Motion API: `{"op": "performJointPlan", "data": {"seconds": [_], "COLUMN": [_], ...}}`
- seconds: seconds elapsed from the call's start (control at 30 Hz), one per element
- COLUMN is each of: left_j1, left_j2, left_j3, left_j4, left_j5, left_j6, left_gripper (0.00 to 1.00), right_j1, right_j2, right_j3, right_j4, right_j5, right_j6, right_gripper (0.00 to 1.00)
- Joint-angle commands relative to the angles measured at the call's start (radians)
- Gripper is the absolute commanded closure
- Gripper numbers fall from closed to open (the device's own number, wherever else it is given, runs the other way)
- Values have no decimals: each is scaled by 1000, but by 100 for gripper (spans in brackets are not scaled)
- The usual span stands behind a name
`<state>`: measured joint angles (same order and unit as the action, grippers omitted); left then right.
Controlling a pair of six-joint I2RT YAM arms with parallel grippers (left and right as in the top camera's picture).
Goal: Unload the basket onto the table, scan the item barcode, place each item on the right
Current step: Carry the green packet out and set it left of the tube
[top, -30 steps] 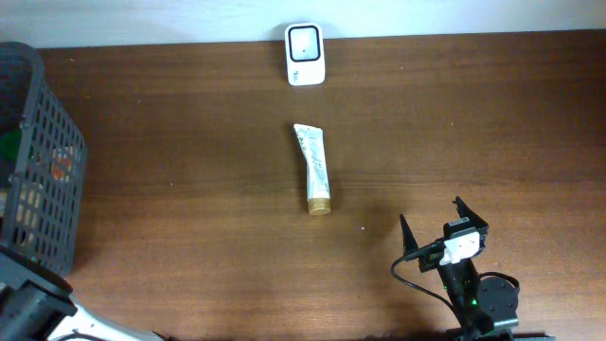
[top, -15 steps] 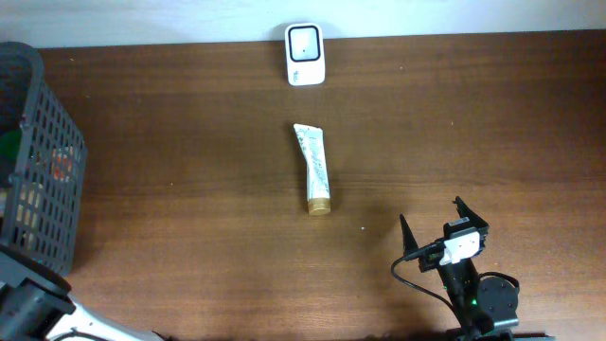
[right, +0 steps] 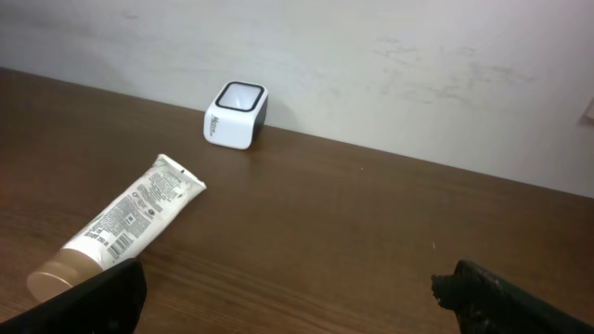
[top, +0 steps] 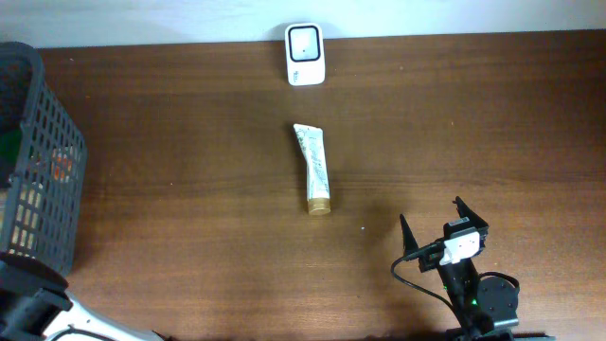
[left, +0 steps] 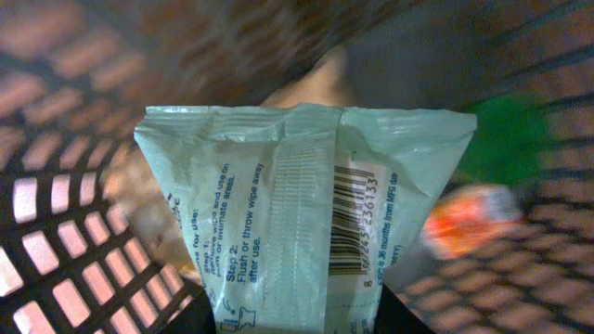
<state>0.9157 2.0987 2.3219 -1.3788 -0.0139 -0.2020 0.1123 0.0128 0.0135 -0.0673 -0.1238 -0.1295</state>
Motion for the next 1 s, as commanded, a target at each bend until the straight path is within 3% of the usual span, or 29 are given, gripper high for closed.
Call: {"op": "performJointPlan", "data": {"seconds": [0.0, 0.17, 0.43, 0.53, 0.7, 0.77, 0.97], "left_j1": [-28, -127, -444, -583, -838, -944, -1140], "left_j2": [-12, -71, -186, -185, -180, -180, -180], "left_j3": [232, 446, 477, 427, 232, 72, -431], "left_j4": [-58, -104, -309, -309, -302, -261, 66], "left_j5": [248, 420, 313, 320, 217, 170, 162], "left_j6": [-6, -5, 37, 59, 63, 62, -22], "left_gripper": [69, 69, 69, 68, 67, 67, 66], "right_j1": [7, 7, 7, 7, 7, 7, 7], "right_j2": [-6, -6, -6, -6, -6, -6, -6], "right_j3": [-8, -8, -8, -8, -8, -8, -8], "right_j4": [-1, -1, -1, -1, -1, -1, -1], "right_j5": [5, 5, 5, 5, 5, 5, 5], "right_j6": [11, 11, 11, 11, 11, 11, 11], "right_gripper": [2, 2, 2, 1, 2, 2, 2]}}
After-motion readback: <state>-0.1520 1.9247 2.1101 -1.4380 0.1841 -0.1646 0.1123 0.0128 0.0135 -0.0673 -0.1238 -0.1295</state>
